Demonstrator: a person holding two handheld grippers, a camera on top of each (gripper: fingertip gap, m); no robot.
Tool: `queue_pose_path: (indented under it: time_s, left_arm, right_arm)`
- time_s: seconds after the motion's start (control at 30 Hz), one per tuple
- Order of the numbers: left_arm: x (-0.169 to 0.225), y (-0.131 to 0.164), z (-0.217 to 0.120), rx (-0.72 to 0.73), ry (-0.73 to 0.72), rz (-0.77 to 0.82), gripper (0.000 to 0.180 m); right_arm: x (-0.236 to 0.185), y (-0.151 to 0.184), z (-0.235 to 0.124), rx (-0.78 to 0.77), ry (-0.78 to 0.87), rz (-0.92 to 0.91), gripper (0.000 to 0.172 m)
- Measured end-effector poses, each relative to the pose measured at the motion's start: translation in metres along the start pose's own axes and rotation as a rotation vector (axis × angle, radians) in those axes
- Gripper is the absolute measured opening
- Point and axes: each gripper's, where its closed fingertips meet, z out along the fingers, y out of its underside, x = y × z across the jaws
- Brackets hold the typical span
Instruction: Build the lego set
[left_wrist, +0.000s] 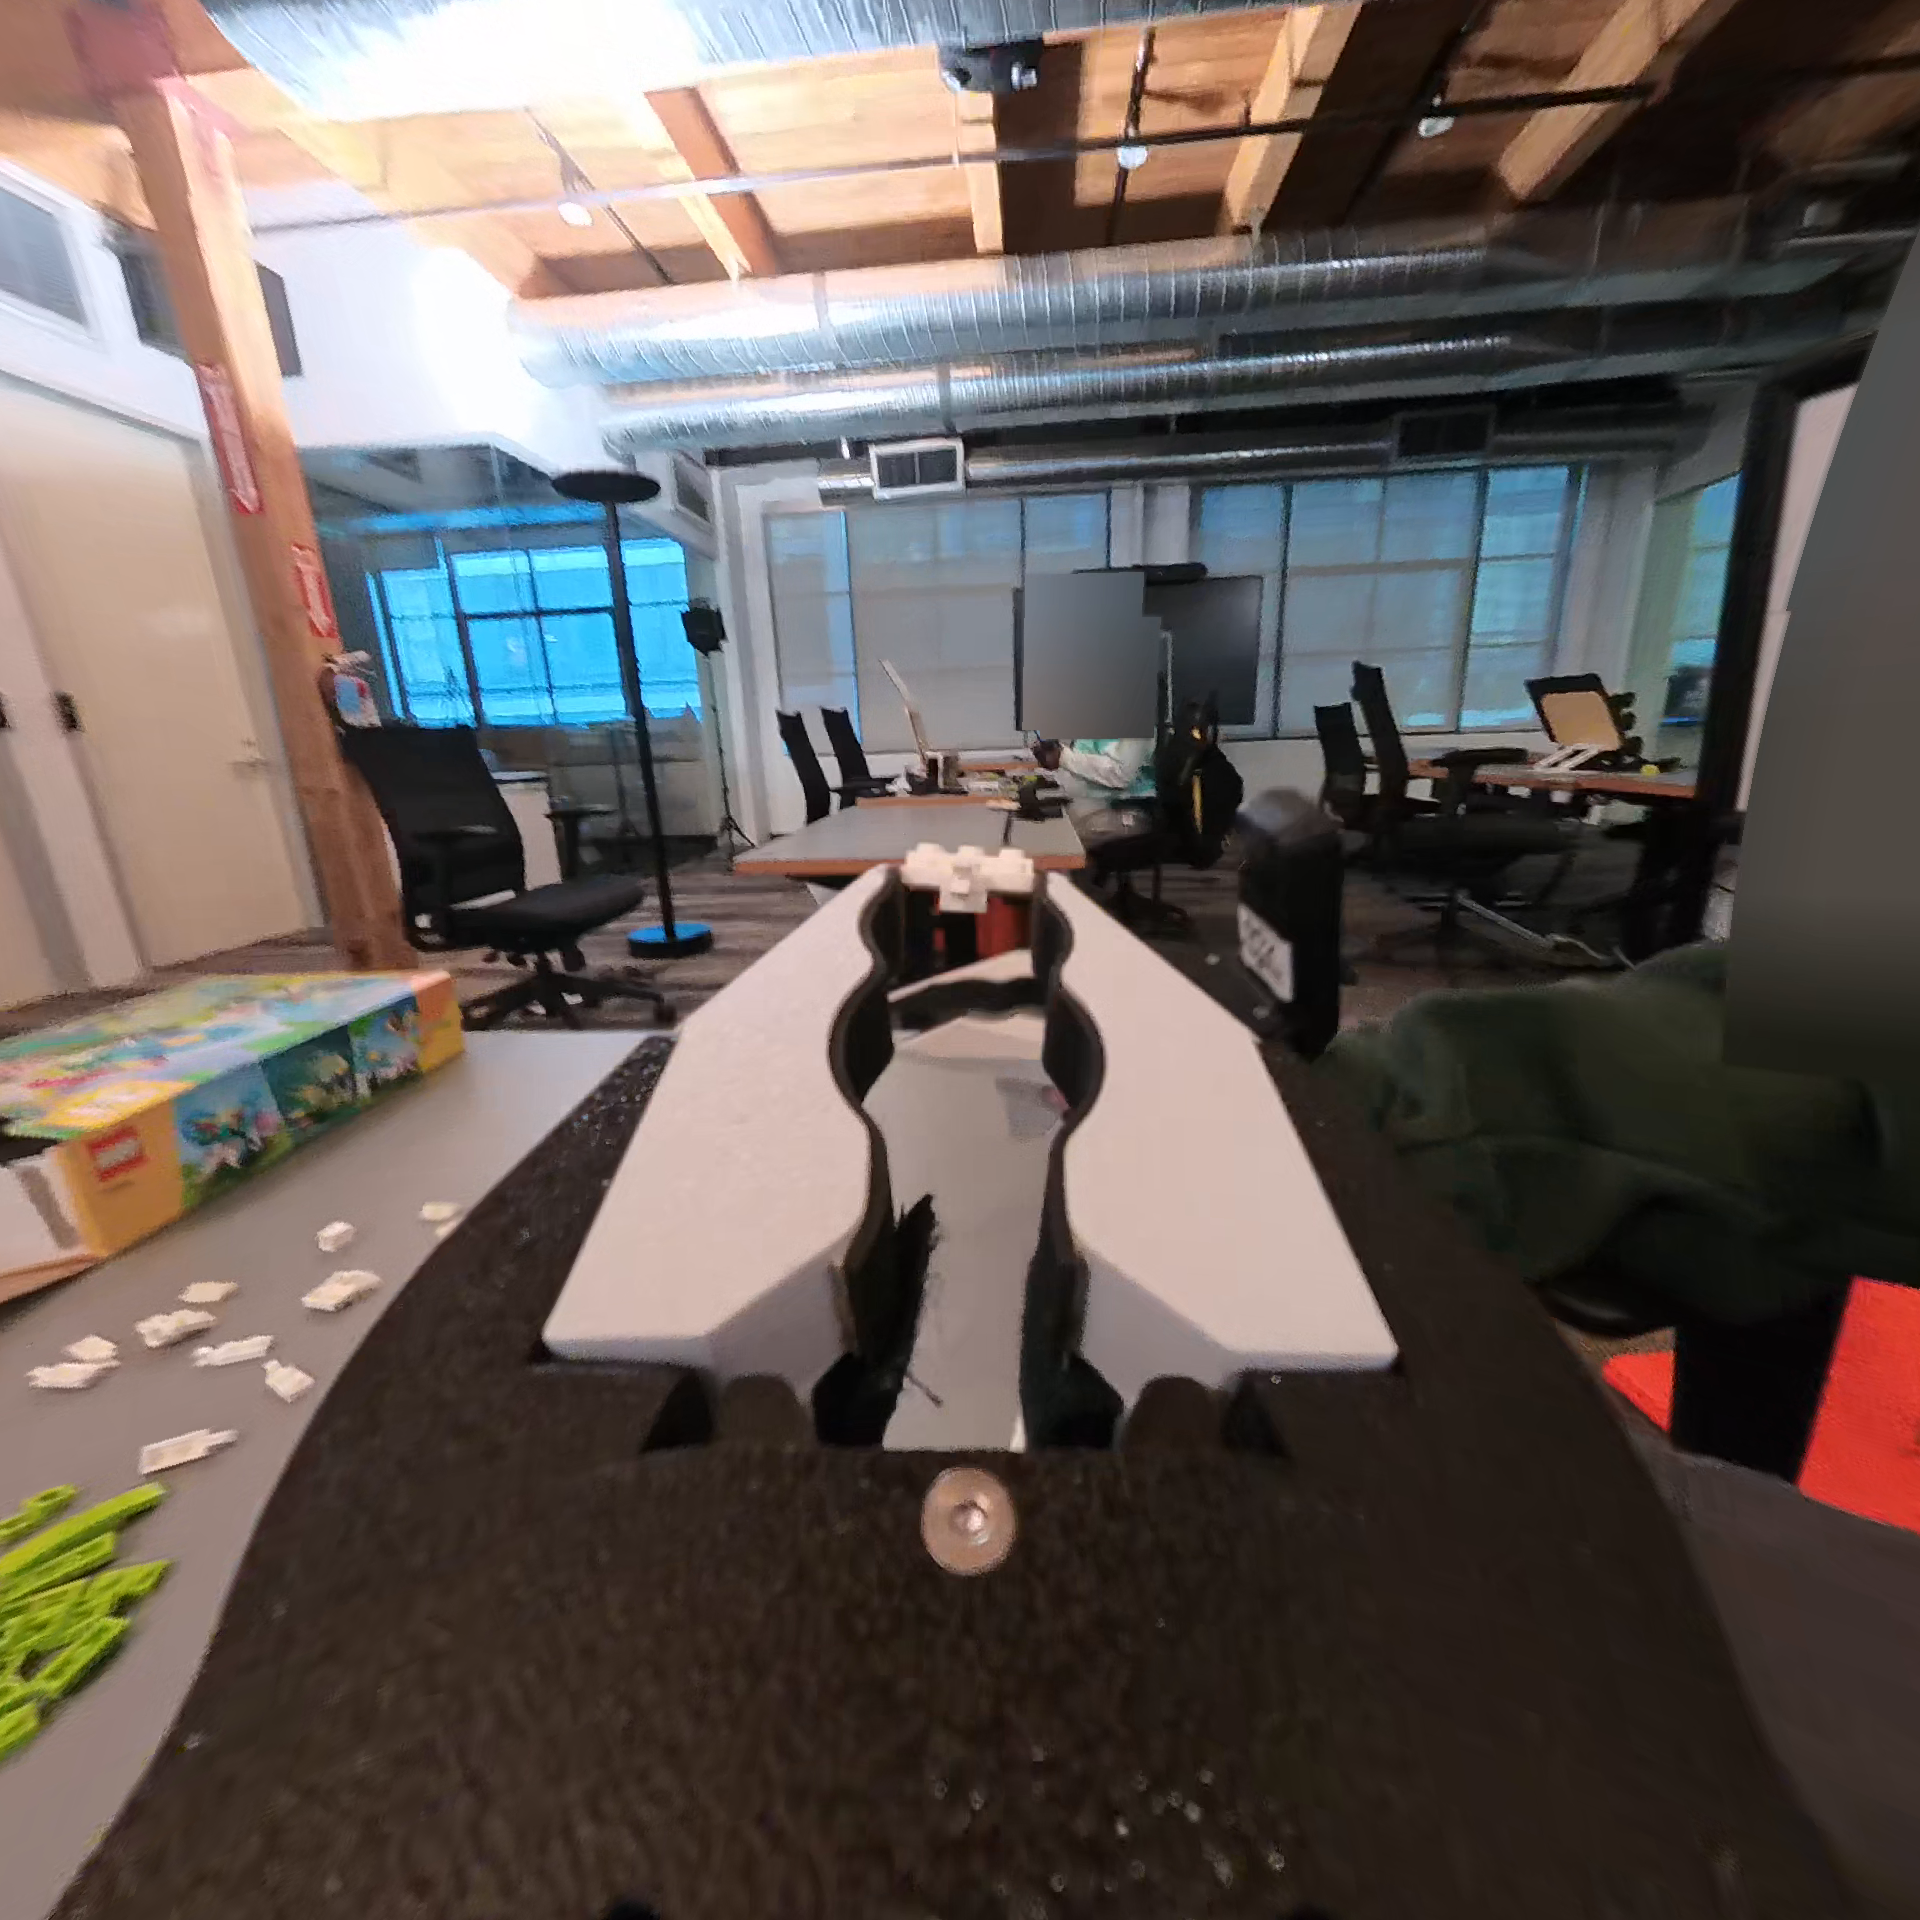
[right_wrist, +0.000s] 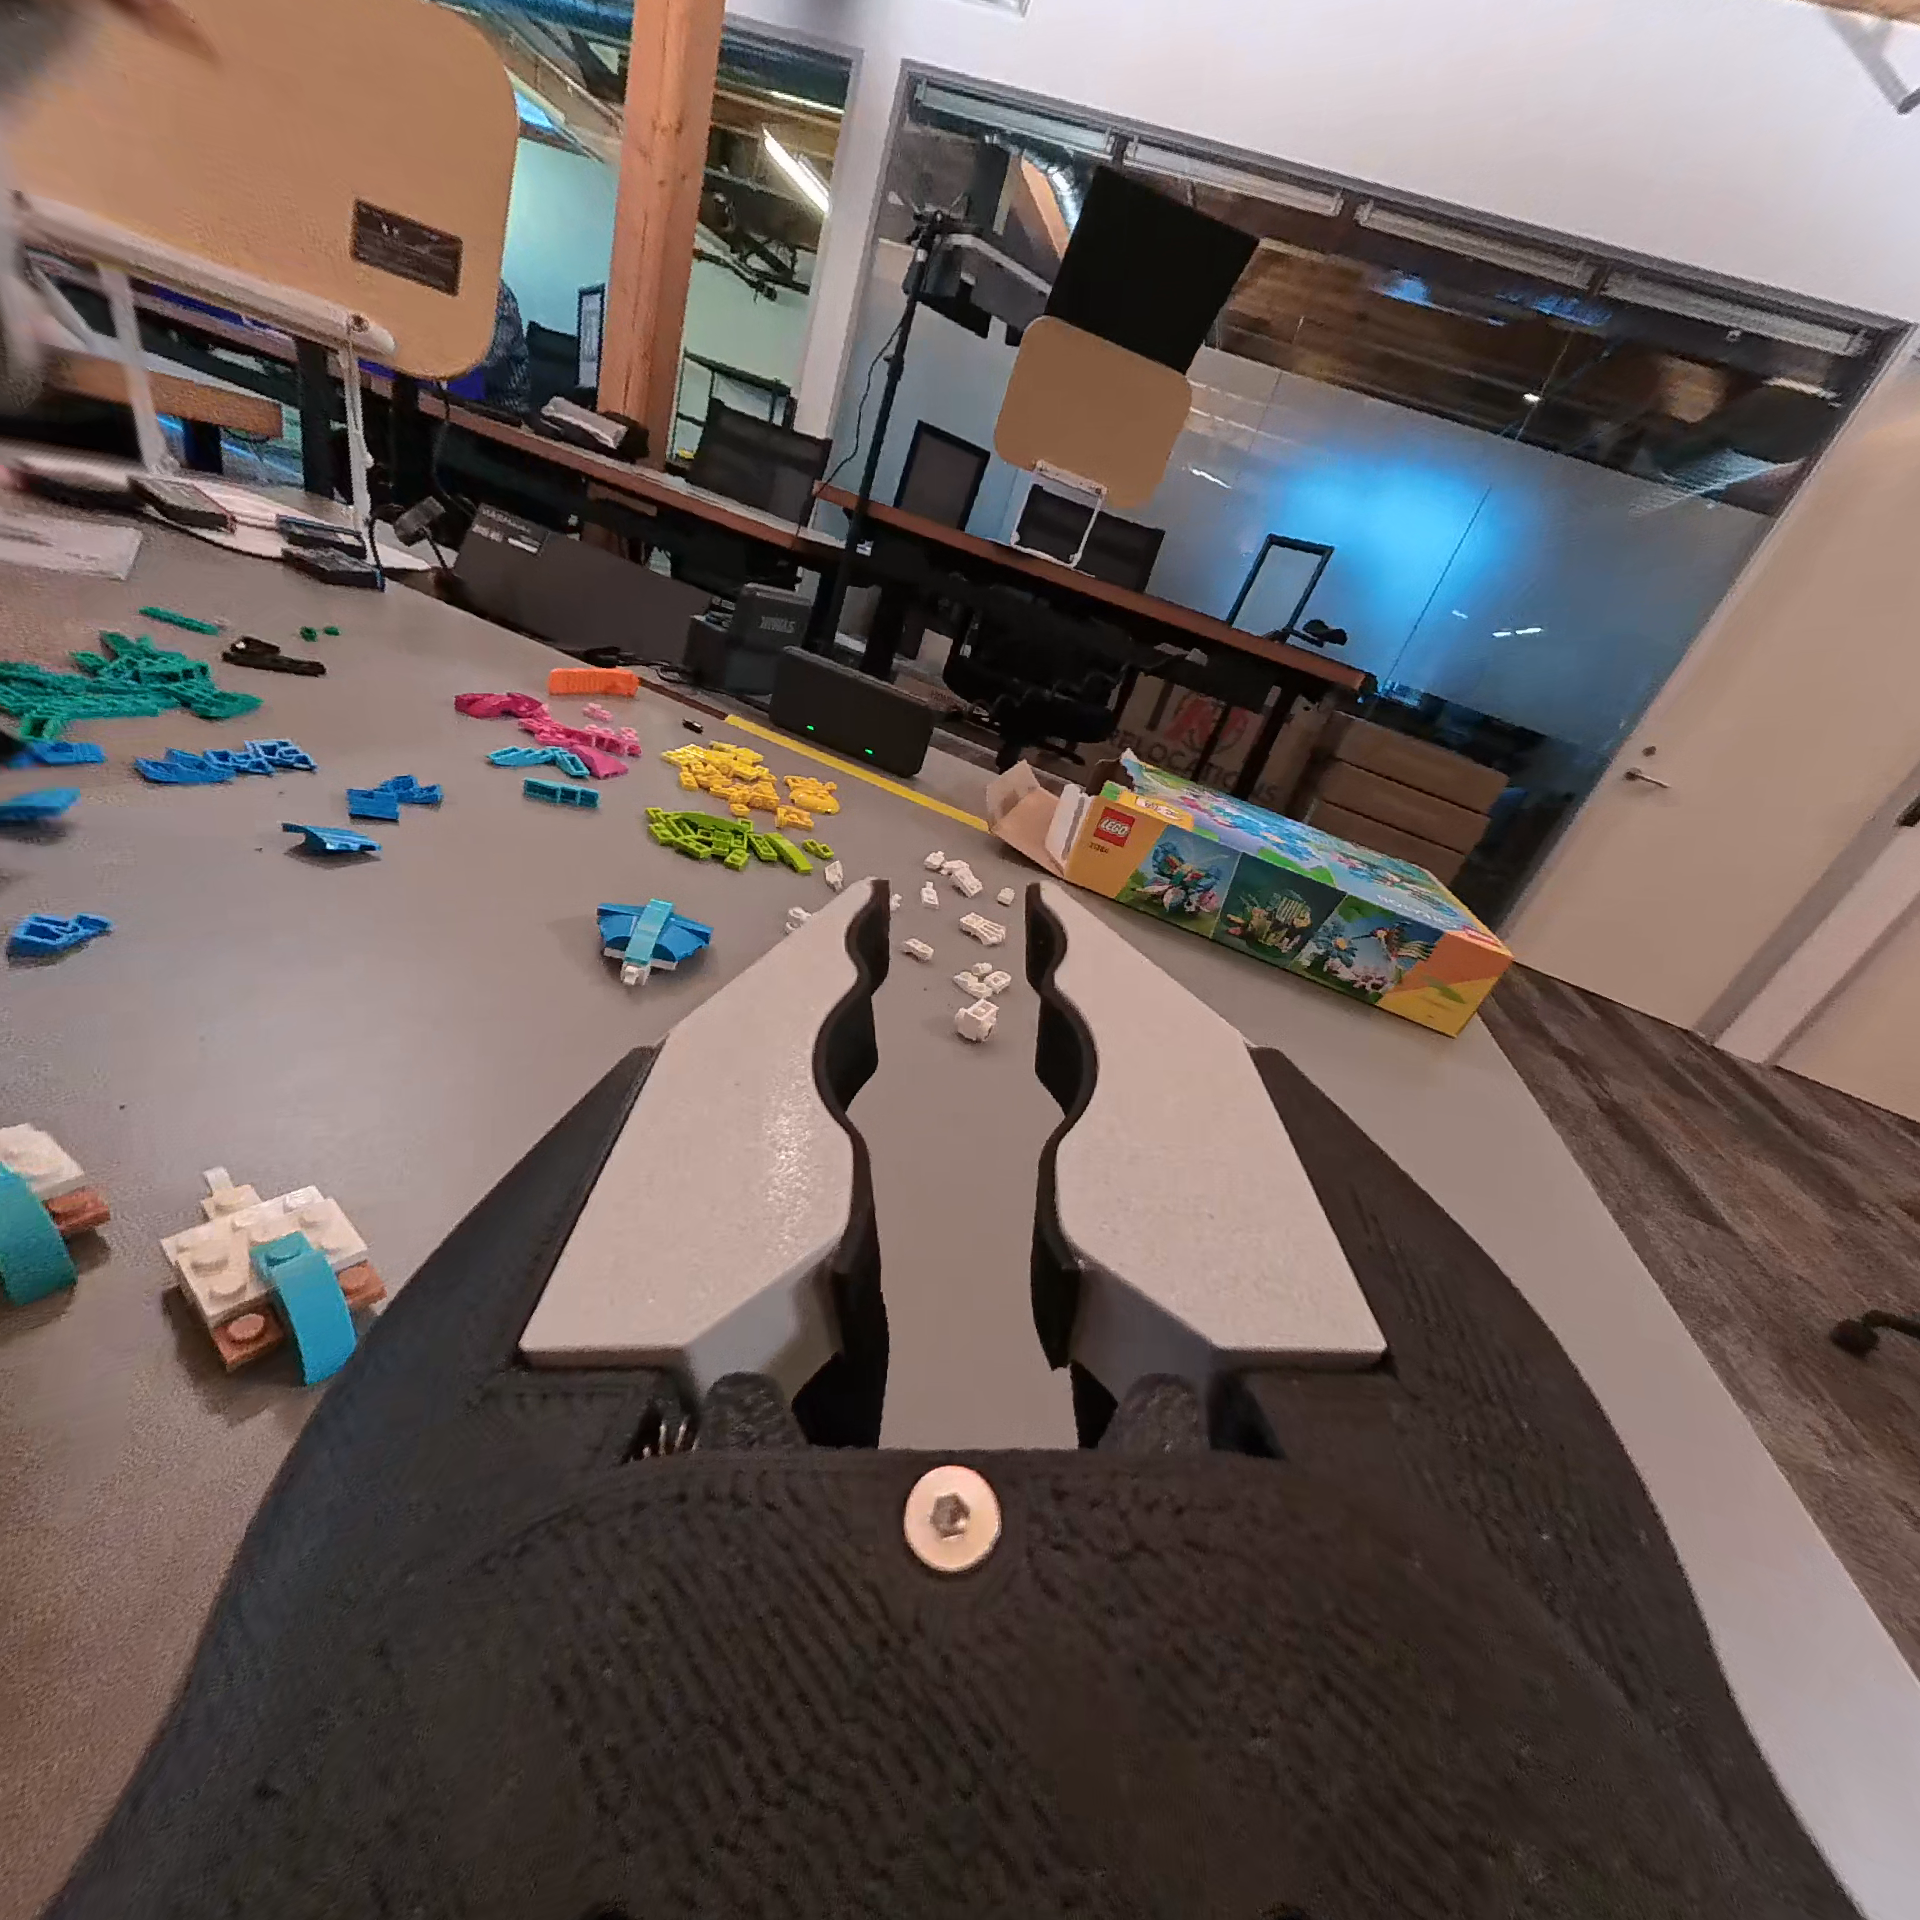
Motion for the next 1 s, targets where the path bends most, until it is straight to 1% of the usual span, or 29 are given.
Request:
queue_pose_path:
  time_s: [0.1,0.23,0.3,0.37,0.5,0.63,0.8,0.87,1.0]
  left_arm:
    - [0.026,-0.039,-0.024,0.031,-0.089,0.112,0.022]
    - [0.055,-0.096,-0.076,0.057,-0.274,0.273,0.022]
    - [0.068,-0.118,-0.106,0.082,-0.37,0.289,0.022]
    - [0.078,-0.132,-0.135,0.098,-0.464,0.292,0.022]
    - [0.102,-0.146,-0.185,0.112,-0.612,0.332,0.022]
    - [0.119,-0.153,-0.222,0.124,-0.702,0.338,0.022]
    - [0.143,-0.157,-0.246,0.166,-0.739,0.311,0.022]
    - [0.155,-0.157,-0.252,0.163,-0.75,0.309,0.022]
    - [0.19,-0.165,-0.268,0.151,-0.774,0.362,0.022]
  right_arm:
    - [0.001,-0.004,0.0,0.032,-0.003,0.007,0.028]
    - [0.006,-0.01,0.002,0.08,0.004,0.017,0.035]
    - [0.012,-0.011,0.004,0.094,0.023,0.039,0.041]
    - [0.017,-0.014,0.003,0.117,0.046,0.065,0.046]
    - [0.021,-0.021,-0.005,0.158,0.103,0.096,0.055]
    - [0.009,-0.031,-0.028,0.173,0.129,0.105,0.059]
    - [-0.011,-0.04,-0.054,0.155,0.158,0.018,0.06]
    - [-0.019,-0.045,-0.062,0.16,0.157,0.012,0.061]
    - [-0.033,-0.051,-0.079,0.163,0.16,-0.005,0.064]
